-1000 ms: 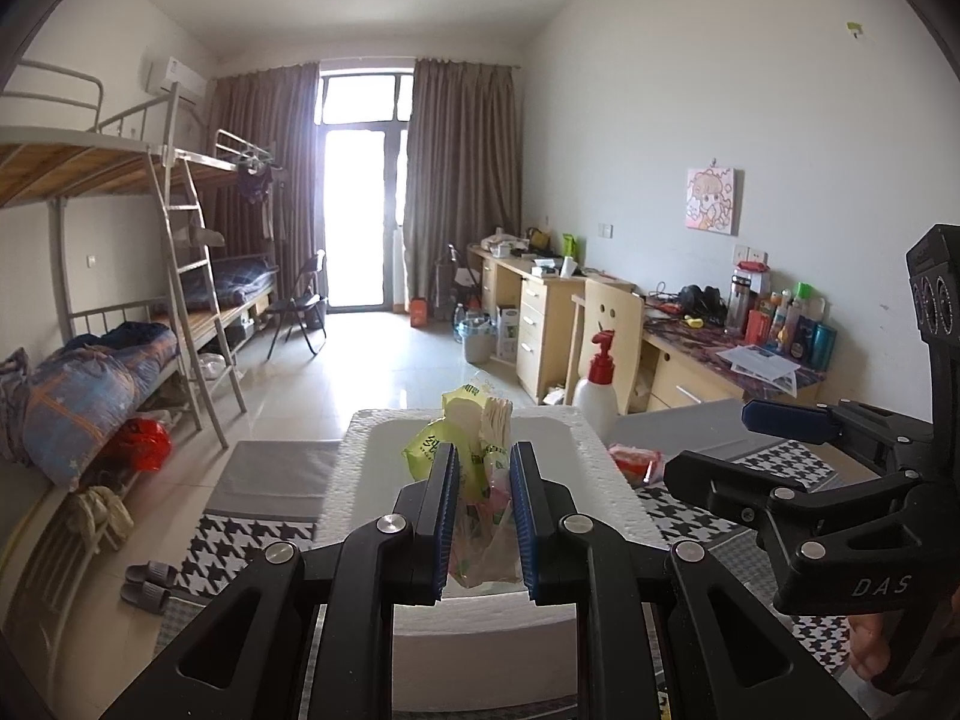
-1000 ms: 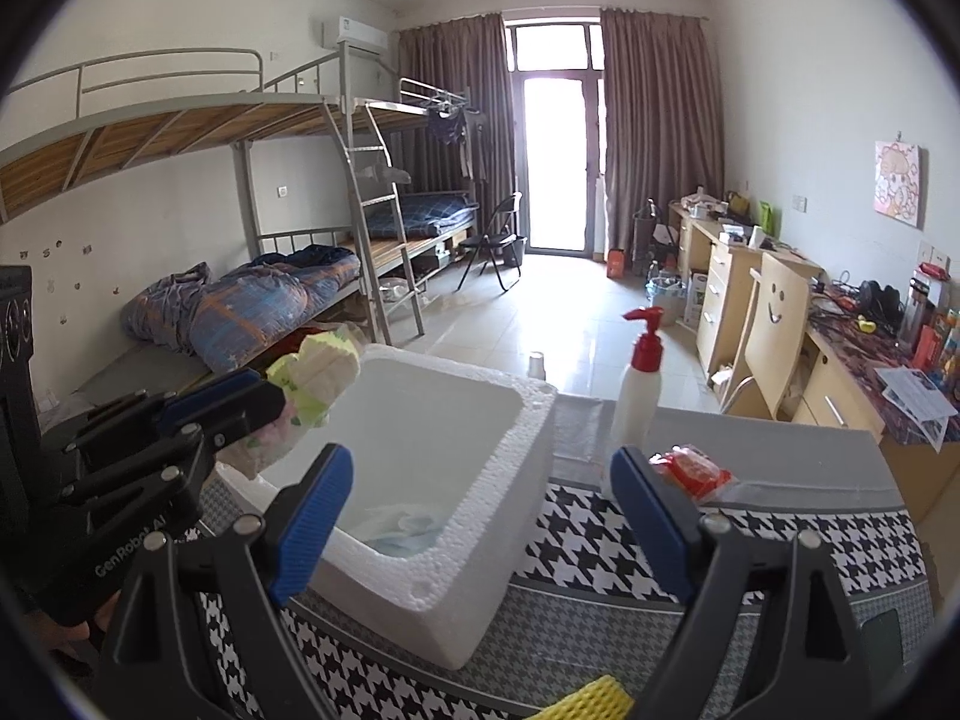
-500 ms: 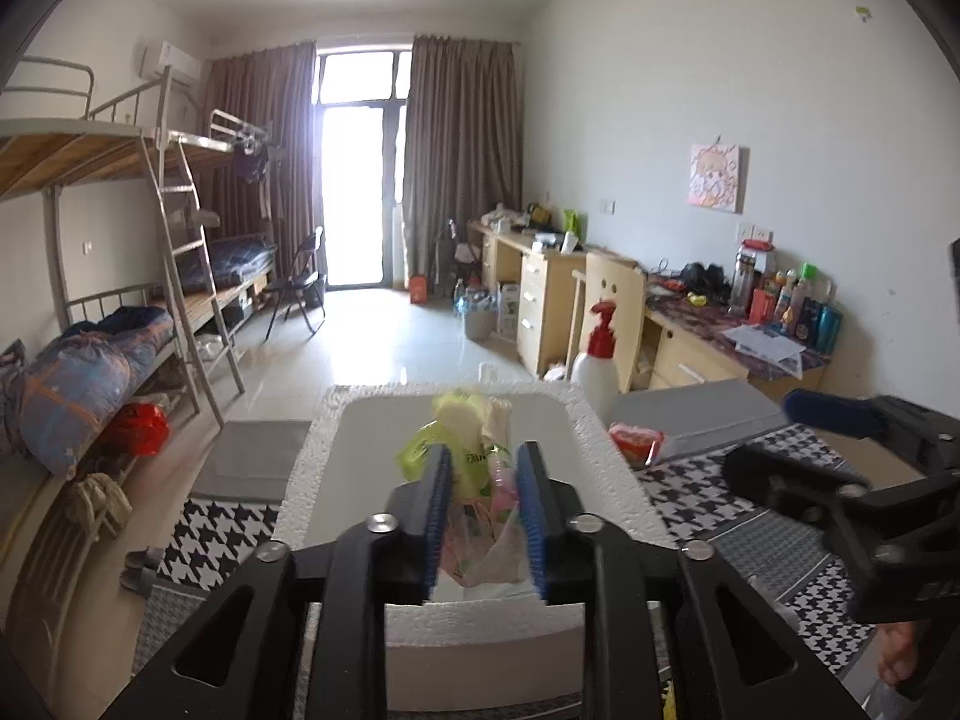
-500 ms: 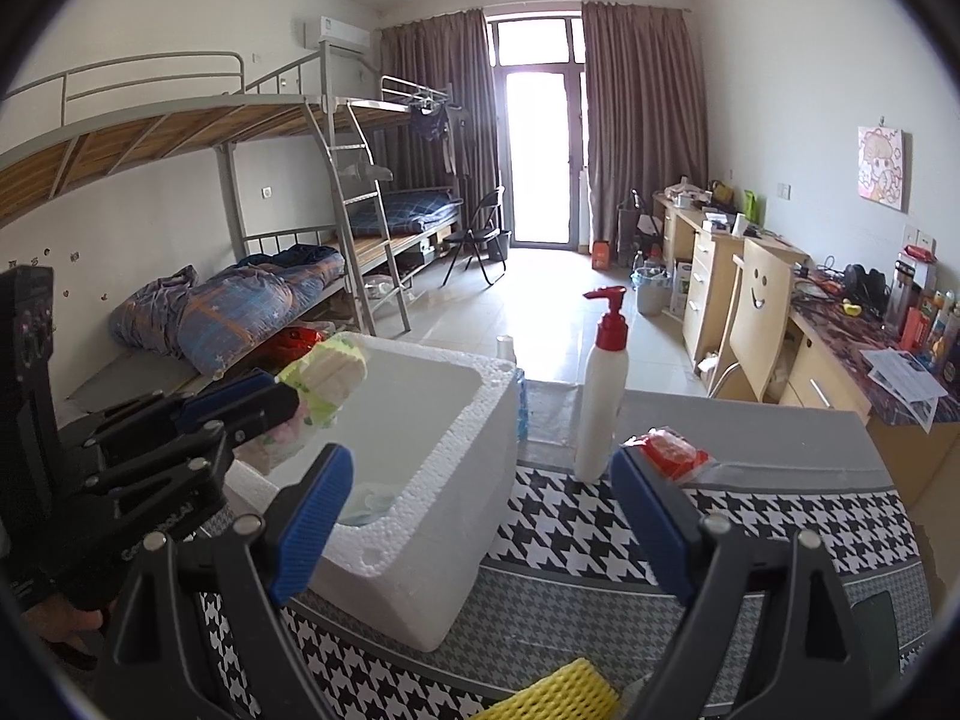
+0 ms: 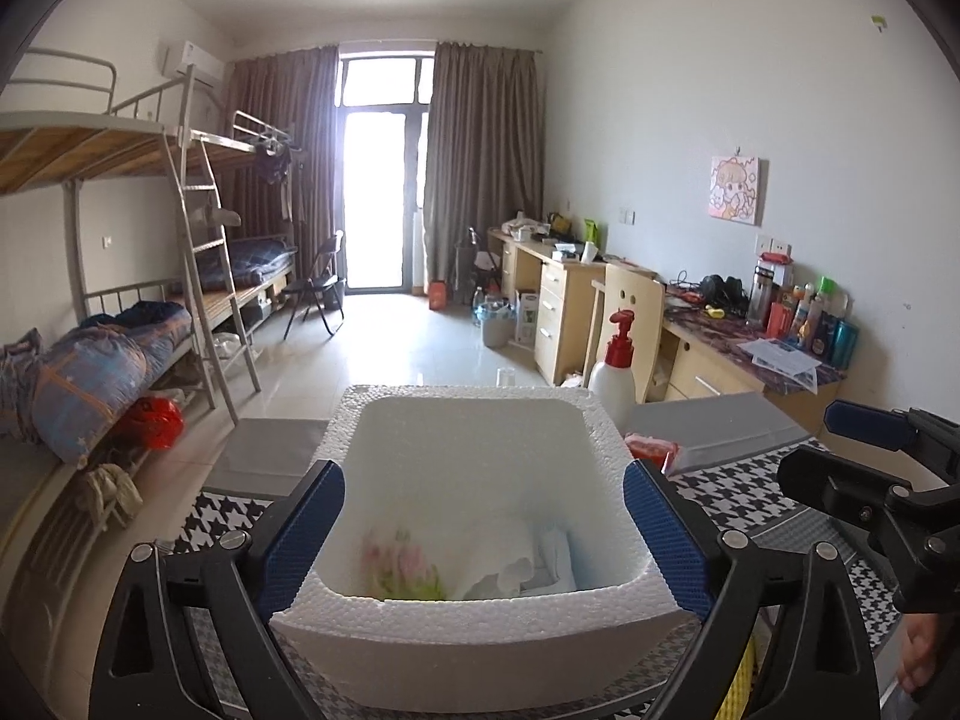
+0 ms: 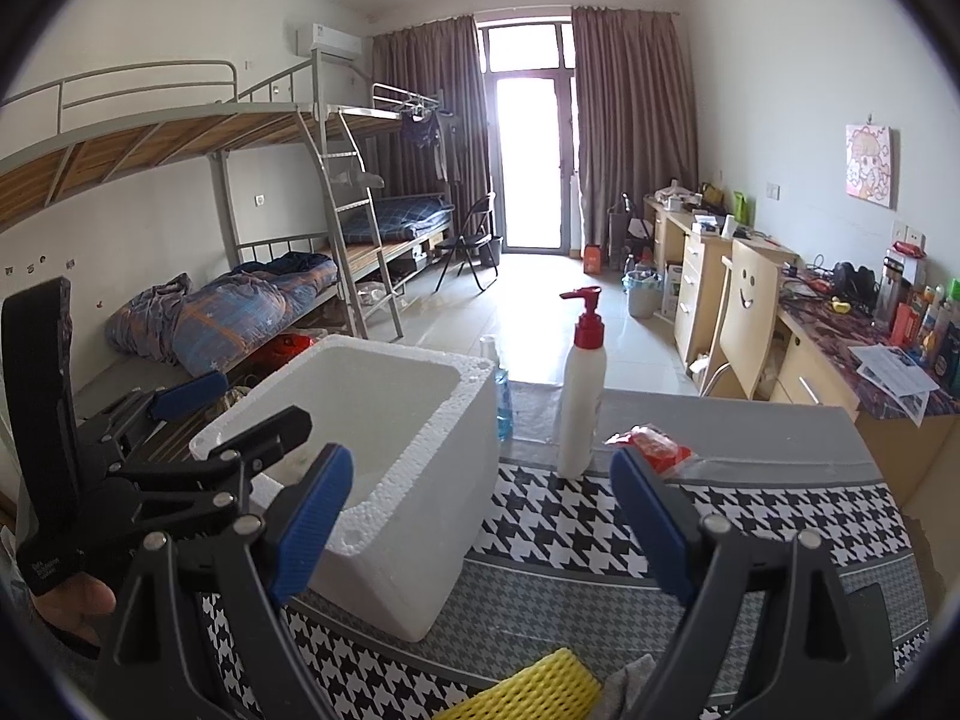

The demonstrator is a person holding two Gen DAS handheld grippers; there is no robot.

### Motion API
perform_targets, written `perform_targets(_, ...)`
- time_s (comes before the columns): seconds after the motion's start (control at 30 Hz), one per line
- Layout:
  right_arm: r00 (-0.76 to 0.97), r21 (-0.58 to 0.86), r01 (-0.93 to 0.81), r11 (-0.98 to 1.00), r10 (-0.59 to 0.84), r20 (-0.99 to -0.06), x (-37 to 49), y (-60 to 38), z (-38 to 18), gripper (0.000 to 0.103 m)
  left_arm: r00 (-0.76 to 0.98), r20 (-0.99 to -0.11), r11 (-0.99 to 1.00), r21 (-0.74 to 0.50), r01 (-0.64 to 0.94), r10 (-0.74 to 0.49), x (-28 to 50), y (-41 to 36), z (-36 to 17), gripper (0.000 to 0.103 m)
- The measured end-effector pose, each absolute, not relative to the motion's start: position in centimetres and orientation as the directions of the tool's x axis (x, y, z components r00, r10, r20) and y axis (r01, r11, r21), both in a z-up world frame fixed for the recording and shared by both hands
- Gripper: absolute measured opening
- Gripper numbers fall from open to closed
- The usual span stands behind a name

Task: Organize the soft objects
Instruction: 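Withdraw both grippers from the foam box back toward the table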

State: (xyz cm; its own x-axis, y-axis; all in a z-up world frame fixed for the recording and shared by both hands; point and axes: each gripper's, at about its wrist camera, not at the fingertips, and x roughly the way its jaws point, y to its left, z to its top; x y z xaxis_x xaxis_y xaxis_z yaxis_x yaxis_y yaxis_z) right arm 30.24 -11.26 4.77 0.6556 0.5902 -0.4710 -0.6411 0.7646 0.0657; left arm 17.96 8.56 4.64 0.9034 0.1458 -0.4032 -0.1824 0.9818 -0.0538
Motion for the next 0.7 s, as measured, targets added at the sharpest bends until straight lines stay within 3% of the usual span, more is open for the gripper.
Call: perform_targets(0.7, 0.697, 0.056, -0.617, 0.785, 0.578, -0.425, 27.9, -14.0, 6.1, 0.091, 0.940, -0.308, 0.986, -0.040, -0.164, 0.144, 14.5, 6.3, 7.2, 0.102)
